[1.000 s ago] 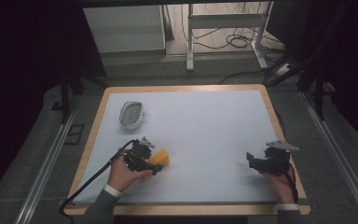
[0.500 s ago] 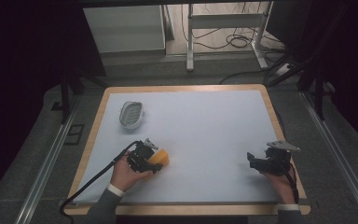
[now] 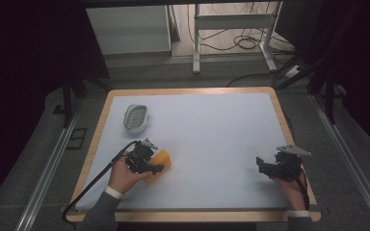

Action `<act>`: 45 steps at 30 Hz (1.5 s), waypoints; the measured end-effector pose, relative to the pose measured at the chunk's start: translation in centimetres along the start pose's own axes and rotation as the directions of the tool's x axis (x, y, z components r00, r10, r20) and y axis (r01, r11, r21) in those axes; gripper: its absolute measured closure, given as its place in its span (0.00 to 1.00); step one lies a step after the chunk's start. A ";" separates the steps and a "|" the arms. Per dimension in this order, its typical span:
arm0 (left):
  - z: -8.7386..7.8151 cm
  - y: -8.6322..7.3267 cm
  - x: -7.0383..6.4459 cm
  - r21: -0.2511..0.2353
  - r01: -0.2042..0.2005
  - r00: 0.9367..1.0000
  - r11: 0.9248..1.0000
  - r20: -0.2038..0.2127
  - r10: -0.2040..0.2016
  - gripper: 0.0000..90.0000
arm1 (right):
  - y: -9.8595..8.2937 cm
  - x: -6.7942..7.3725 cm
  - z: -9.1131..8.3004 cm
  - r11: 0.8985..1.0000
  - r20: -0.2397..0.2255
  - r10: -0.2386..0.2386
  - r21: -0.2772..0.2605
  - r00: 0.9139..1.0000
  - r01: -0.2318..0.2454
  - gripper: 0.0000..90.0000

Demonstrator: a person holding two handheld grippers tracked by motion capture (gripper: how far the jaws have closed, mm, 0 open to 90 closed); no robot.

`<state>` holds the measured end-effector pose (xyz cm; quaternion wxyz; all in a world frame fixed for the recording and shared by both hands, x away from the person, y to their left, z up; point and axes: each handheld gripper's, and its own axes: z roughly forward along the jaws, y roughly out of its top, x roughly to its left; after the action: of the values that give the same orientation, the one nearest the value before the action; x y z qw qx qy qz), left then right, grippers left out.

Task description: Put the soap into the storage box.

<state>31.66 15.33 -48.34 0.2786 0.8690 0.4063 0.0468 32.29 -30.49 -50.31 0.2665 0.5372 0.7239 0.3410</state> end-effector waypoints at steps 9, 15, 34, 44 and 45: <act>-1.0 0.4 0.4 -0.022 0.002 1.000 1.000 -0.001 -0.002 0.68 | 0.0 -0.1 0.0 1.000 0.003 0.004 0.000 1.000 -0.004 0.06; -1.4 0.6 0.9 -0.028 0.017 1.000 0.999 0.010 -0.017 0.68 | 0.0 -0.1 0.0 1.000 0.002 0.005 0.000 1.000 -0.005 0.06; -3.3 2.0 1.8 -0.053 0.011 1.000 0.999 -0.013 -0.012 0.68 | 0.0 -0.3 -0.1 1.000 0.004 0.009 -0.004 1.000 -0.009 0.06; -3.9 2.7 2.1 -0.065 0.009 1.000 0.998 -0.016 -0.010 0.68 | 0.0 -0.4 -0.2 1.000 0.004 0.011 -0.005 1.000 -0.011 0.06; -3.9 2.7 2.2 -0.067 0.009 1.000 0.998 -0.015 -0.010 0.68 | 0.0 -0.4 -0.2 1.000 0.005 0.011 -0.006 1.000 -0.011 0.06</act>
<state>33.75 17.31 -43.95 0.3045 0.8569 0.4106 0.0658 32.25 -30.91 -50.17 0.2679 0.5411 0.7194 0.3433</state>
